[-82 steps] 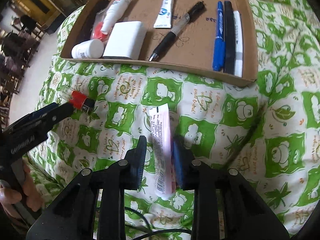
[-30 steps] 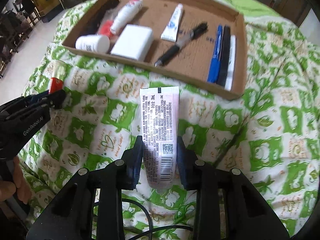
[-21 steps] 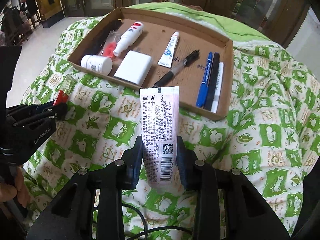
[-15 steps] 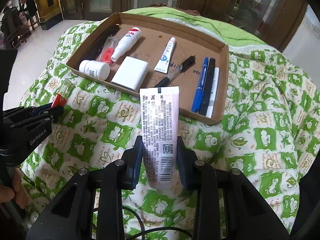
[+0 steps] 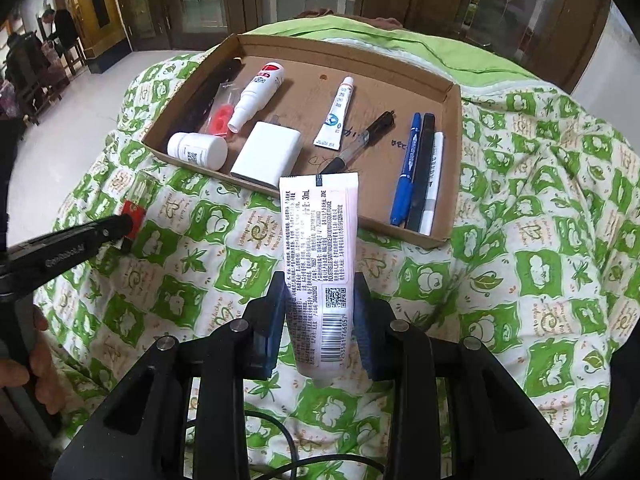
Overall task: Organize rigid objects
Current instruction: 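Lift the lighter with the left gripper while the right carries the large tube toward the tray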
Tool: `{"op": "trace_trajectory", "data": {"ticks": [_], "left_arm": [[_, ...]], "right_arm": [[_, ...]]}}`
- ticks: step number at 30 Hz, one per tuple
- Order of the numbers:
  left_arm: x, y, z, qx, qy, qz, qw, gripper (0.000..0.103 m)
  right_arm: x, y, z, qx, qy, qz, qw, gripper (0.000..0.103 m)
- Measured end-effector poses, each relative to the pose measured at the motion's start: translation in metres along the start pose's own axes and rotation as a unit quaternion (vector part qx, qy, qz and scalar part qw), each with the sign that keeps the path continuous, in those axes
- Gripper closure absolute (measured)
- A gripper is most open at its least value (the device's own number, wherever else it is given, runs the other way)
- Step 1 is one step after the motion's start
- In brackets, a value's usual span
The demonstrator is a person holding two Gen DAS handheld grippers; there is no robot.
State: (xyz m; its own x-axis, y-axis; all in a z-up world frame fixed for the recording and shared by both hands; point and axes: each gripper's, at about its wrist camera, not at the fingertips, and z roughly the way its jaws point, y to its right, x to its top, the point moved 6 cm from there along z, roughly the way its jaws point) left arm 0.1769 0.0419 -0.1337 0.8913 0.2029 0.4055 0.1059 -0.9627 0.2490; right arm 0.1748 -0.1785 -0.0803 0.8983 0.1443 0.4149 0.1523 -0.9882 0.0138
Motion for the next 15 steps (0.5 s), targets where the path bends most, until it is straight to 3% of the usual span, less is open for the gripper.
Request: {"op": "trace_trajectory", "data": {"ticks": [10, 13, 15], "left_arm": [[0.021, 0.01, 0.015, 0.066, 0.013, 0.055, 0.9962, 0.076], [0.023, 0.021, 0.022, 0.109, 0.017, 0.102, 0.9887, 0.075], [0.023, 0.03, 0.027, 0.144, 0.021, 0.141, 0.9792, 0.075]], "right_arm": [[0.001, 0.002, -0.001, 0.013, -0.003, 0.008, 1.0, 0.072], [0.001, 0.003, 0.001, 0.014, -0.007, 0.009, 1.0, 0.072], [0.001, 0.003, 0.002, 0.016, -0.009, 0.01, 1.0, 0.072]]}}
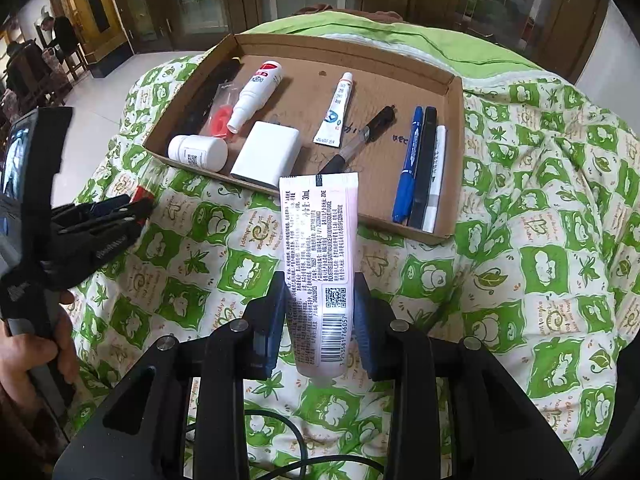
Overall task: Organize rigid objects
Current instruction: 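Lift the lighter with the left gripper while the right carries the large tube toward the tray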
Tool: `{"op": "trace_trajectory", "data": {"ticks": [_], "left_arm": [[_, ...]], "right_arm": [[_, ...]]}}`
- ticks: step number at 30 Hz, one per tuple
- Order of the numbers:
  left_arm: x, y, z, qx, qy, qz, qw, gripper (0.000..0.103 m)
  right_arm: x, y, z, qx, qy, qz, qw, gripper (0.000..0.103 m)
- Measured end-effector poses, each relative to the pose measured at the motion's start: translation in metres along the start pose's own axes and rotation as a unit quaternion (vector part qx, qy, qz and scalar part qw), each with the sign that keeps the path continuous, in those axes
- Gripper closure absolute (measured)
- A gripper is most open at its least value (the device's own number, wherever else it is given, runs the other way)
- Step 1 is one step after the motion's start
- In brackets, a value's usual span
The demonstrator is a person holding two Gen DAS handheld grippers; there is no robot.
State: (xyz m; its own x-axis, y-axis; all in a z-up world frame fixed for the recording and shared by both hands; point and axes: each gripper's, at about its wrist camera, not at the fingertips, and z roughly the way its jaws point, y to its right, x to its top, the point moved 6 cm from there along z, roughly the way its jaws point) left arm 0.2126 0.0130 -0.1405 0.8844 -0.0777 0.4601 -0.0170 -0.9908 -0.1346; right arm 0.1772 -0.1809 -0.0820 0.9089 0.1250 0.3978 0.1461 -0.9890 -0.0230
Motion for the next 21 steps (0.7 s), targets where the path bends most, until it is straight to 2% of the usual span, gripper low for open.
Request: {"op": "trace_trajectory", "data": {"ticks": [3, 4, 6, 8, 9, 10, 14, 18, 21], "left_arm": [[0.006, 0.009, 0.004, 0.027, 0.006, 0.034, 0.999, 0.072], [0.008, 0.01, 0.006, 0.031, 0.007, 0.04, 0.9987, 0.068], [0.011, 0.011, 0.011, 0.028, 0.004, 0.04, 0.9988, 0.066], [0.012, 0.005, 0.015, -0.005, -0.002, 0.012, 0.9999, 0.067], [0.013, -0.001, 0.016, -0.034, -0.004, -0.017, 0.9993, 0.076], [0.014, -0.006, 0.015, -0.052, -0.005, -0.034, 0.9981, 0.081], [0.017, -0.021, 0.008, -0.096, 0.001, -0.083, 0.9919, 0.081], [0.018, -0.022, -0.01, -0.131, 0.019, -0.094, 0.9867, 0.081], [0.022, -0.017, -0.023, -0.137, 0.034, -0.081, 0.9866, 0.081]], "right_arm": [[0.0, 0.0, 0.001, 0.002, -0.002, 0.0, 1.0, 0.073], [0.0, 0.0, 0.001, 0.002, -0.003, 0.0, 1.0, 0.073], [0.0, -0.001, 0.002, 0.004, -0.005, -0.001, 1.0, 0.072], [-0.001, -0.001, 0.004, 0.005, -0.007, 0.0, 1.0, 0.072], [-0.001, -0.001, 0.004, 0.006, -0.008, 0.0, 1.0, 0.072], [-0.001, -0.001, 0.004, 0.007, -0.008, 0.001, 1.0, 0.072], [-0.001, -0.001, 0.004, 0.008, -0.007, 0.003, 1.0, 0.072], [-0.001, -0.001, 0.004, 0.01, -0.005, 0.003, 1.0, 0.072], [0.001, 0.001, 0.001, 0.012, 0.0, 0.009, 1.0, 0.072]]}}
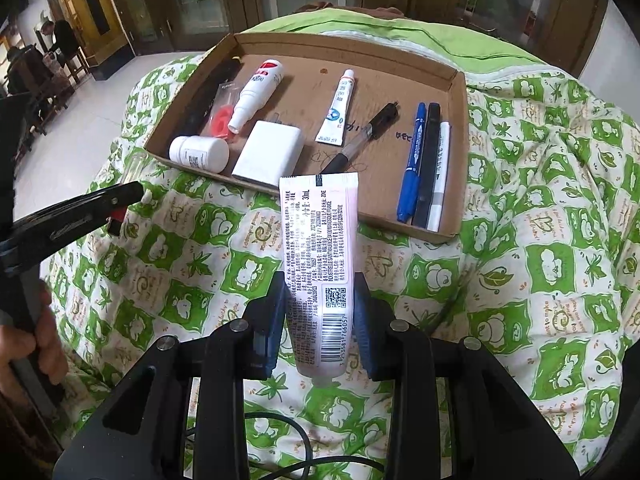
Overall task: Organize rigid objects
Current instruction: 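Lift the lighter with the left gripper while the right carries the large tube toward the tray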
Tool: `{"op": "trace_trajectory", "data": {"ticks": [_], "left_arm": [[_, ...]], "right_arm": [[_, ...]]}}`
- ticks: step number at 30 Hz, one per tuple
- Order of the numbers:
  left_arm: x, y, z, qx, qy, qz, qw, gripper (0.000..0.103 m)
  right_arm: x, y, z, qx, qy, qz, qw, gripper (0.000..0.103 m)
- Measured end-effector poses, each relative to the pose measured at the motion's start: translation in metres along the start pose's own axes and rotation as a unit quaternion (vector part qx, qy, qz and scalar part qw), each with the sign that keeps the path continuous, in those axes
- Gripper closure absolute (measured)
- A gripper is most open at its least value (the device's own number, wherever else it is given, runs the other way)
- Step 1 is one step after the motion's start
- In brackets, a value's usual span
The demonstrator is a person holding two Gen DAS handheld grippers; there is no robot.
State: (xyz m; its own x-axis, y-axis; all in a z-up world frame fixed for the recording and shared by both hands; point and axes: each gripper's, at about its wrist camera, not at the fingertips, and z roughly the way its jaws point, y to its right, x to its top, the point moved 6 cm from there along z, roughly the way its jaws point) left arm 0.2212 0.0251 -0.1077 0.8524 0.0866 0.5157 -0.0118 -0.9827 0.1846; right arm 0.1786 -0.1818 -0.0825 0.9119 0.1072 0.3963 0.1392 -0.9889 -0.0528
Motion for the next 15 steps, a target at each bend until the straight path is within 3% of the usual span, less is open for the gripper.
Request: {"op": "trace_trajectory", "data": {"ticks": [11, 15], "left_arm": [[0.005, 0.039, -0.019, 0.04, 0.029, 0.085, 0.9951, 0.081], [0.009, 0.047, -0.018, 0.047, 0.033, 0.102, 0.9931, 0.081]], "right_arm": [[0.011, 0.018, -0.009, 0.021, 0.012, 0.036, 0.999, 0.072], [0.018, 0.026, -0.012, 0.052, 0.011, 0.063, 0.997, 0.072]]}}
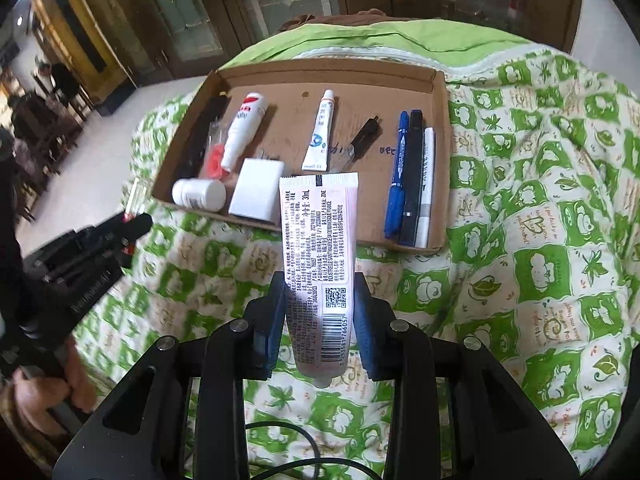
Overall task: Organize rigid objects
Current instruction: 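Lift the lighter with the left gripper while the right carries the large tube toward the tray, then lower lighter and large tube into the tray and open both grippers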
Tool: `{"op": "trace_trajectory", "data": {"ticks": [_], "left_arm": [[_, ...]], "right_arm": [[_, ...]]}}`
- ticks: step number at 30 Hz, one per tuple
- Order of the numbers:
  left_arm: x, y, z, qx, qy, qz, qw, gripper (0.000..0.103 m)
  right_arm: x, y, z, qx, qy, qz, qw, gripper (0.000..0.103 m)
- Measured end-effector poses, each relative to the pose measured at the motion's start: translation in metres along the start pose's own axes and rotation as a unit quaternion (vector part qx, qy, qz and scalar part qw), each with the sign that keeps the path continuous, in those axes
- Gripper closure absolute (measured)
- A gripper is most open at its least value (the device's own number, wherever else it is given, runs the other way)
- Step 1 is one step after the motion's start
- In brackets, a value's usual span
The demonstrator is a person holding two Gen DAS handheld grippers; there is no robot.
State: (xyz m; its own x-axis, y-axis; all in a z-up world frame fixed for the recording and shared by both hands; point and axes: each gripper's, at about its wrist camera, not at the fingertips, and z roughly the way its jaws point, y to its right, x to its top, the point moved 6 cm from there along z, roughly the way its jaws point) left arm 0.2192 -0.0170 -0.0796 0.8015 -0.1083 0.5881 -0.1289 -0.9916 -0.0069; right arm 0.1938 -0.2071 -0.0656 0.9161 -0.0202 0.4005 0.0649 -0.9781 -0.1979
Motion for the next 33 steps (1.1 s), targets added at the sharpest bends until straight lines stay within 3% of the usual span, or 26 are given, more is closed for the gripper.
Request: {"op": "trace_trajectory", "data": {"ticks": [10, 17, 23, 27, 33], "left_arm": [[0.018, 0.012, 0.004, 0.004, 0.008, 0.033, 0.9994, 0.081], [0.025, 0.018, 0.016, -0.003, 0.0, 0.04, 0.9992, 0.081], [0.038, 0.024, 0.025, -0.028, -0.008, 0.032, 0.999, 0.081], [0.056, 0.034, 0.035, -0.075, -0.022, 0.014, 0.9969, 0.081], [0.086, 0.058, 0.056, -0.103, -0.029, 0.015, 0.9942, 0.081]], "right_arm": [[0.032, 0.012, -0.007, 0.024, -0.004, 0.008, 1.0, 0.072], [0.053, 0.022, -0.004, 0.013, -0.002, 0.003, 1.0, 0.072], [0.063, 0.034, 0.005, 0.017, -0.005, 0.018, 1.0, 0.072], [0.07, 0.039, 0.011, 0.021, -0.008, 0.027, 0.999, 0.072], [0.09, 0.042, 0.029, 0.05, -0.017, 0.041, 0.998, 0.072]]}}
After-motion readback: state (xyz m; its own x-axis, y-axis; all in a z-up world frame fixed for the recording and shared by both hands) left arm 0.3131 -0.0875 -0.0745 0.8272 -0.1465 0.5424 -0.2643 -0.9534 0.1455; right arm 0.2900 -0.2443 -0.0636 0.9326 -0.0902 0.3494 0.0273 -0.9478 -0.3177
